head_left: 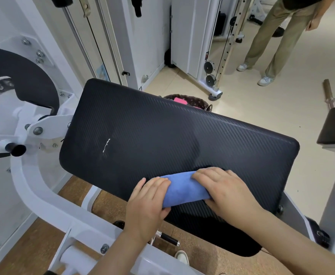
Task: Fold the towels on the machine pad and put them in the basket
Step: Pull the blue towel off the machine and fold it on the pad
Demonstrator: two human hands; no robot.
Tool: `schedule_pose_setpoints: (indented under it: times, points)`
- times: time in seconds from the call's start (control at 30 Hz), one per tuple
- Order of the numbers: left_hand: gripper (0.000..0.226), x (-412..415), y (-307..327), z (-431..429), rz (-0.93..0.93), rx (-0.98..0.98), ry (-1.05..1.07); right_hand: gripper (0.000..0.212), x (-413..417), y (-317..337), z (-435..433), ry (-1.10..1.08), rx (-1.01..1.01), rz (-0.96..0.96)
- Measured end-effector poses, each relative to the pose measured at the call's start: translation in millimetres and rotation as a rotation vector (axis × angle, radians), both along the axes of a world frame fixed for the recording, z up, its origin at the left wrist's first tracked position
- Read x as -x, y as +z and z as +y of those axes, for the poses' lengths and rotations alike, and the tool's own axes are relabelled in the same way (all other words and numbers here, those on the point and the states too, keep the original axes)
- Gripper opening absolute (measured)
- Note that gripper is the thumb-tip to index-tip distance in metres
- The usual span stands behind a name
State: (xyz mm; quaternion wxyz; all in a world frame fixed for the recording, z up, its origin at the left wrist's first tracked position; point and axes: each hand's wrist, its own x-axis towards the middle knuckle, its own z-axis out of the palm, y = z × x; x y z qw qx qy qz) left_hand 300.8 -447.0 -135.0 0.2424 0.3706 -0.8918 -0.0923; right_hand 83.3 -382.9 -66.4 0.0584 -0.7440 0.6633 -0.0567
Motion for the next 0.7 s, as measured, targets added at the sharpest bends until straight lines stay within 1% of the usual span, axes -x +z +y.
schedule_pose_setpoints:
  times: [0.07, 0.1, 0.13, 0.17, 0.23, 0.27, 0.3, 0.33, 0.37, 0.4, 0.43, 0.47, 0.5, 0.53, 0.63, 0.7]
  points:
    - [0.053, 6.2, 11.1, -2.9, 0.078, -0.104, 0.064, 0.046, 0.9, 5.8, -6.5, -0.137, -0.024, -0.206]
    - [0.046, 9.1, 20.3, -4.6, 0.102, -0.196, 0.117, 0.042, 1.4, 9.0, -9.3, -0.22, -0.05, -0.326]
    - [0.039, 11.1, 30.3, -6.9, 0.106, -0.296, 0.168, 0.041, 2.1, 12.2, -11.8, -0.279, -0.078, -0.407]
    - [0.036, 11.6, 37.8, -8.6, 0.092, -0.415, 0.192, 0.041, 2.4, 14.9, -14.2, -0.309, -0.113, -0.446]
    - [0.041, 8.5, 44.6, -10.3, 0.096, -0.639, 0.197, 0.041, 1.0, 18.9, -18.4, -0.34, -0.152, -0.507]
    - [0.042, 6.3, 46.6, -9.7, 0.095, -0.713, 0.192, 0.037, -0.9, 20.2, -19.8, -0.357, -0.165, -0.562]
    - [0.041, 4.6, 48.1, -8.5, 0.075, -0.736, 0.187, 0.032, -3.2, 21.2, -20.7, -0.375, -0.185, -0.625]
    - [0.037, 4.6, 50.0, -6.3, 0.029, -0.688, 0.178, 0.027, -5.1, 21.8, -20.6, -0.389, -0.2, -0.679]
    - [0.035, 4.5, 49.8, -3.7, -0.023, -0.58, 0.162, 0.023, -6.9, 22.4, -20.2, -0.395, -0.209, -0.722]
    - [0.039, 4.4, 48.9, -1.1, -0.054, -0.477, 0.138, 0.019, -8.5, 23.8, -19.0, -0.396, -0.216, -0.754]
    - [0.05, 4.1, 48.7, 1.1, -0.034, -0.416, 0.098, 0.015, -9.5, 26.0, -17.2, -0.393, -0.223, -0.781]
    - [0.062, 4.9, 51.4, 4.0, 0.007, -0.426, 0.055, 0.014, -9.8, 29.0, -15.6, -0.382, -0.221, -0.796]
    - [0.07, 7.0, 59.1, 8.2, 0.059, -0.495, 0.025, 0.016, -9.5, 32.1, -14.3, -0.364, -0.213, -0.801]
    - [0.073, 9.8, 69.3, 13.0, 0.121, -0.595, 0.007, 0.02, -9.4, 37.2, -12.6, -0.331, -0.209, -0.798]
    - [0.062, 17.9, 97.6, 23.9, 0.297, -0.879, -0.071, 0.034, -10.8, 57.1, -6.0, -0.206, -0.224, -0.842]
    - [0.056, 18.8, 110.1, 28.2, 0.403, -1.007, -0.114, 0.03, -9.9, 70.2, 0.8, -0.174, -0.21, -0.897]
